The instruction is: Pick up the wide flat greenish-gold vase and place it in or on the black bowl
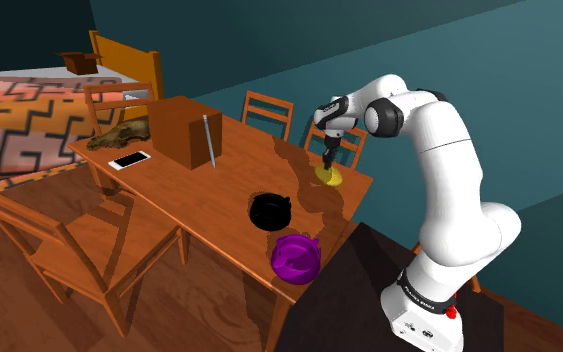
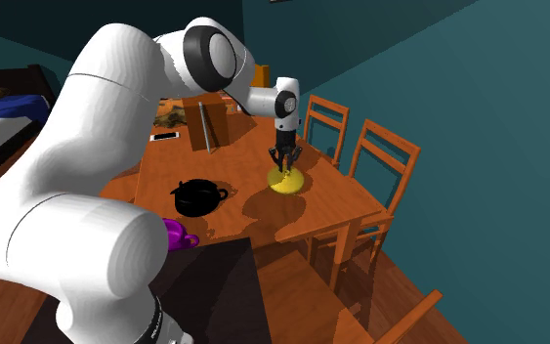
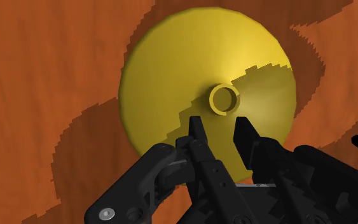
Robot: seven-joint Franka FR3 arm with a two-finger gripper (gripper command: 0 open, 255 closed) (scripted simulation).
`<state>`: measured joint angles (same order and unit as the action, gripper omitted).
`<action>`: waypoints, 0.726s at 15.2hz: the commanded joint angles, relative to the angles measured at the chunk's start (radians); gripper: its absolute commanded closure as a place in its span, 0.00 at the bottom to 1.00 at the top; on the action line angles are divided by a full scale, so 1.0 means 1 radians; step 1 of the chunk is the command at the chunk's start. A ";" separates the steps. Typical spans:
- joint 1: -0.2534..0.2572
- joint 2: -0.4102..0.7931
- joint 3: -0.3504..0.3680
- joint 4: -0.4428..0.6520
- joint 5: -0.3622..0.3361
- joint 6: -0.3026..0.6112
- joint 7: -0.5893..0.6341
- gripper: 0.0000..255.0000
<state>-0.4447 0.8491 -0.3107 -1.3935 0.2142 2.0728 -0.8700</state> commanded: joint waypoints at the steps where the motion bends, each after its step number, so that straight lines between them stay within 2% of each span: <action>1: 0.002 -0.014 -0.003 0.002 -0.003 -0.016 0.001 1.00; 11: 0.010 -0.088 -0.018 0.015 -0.021 -0.102 0.007 1.00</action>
<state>-0.4368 0.7676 -0.3278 -1.3809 0.1947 1.9798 -0.8657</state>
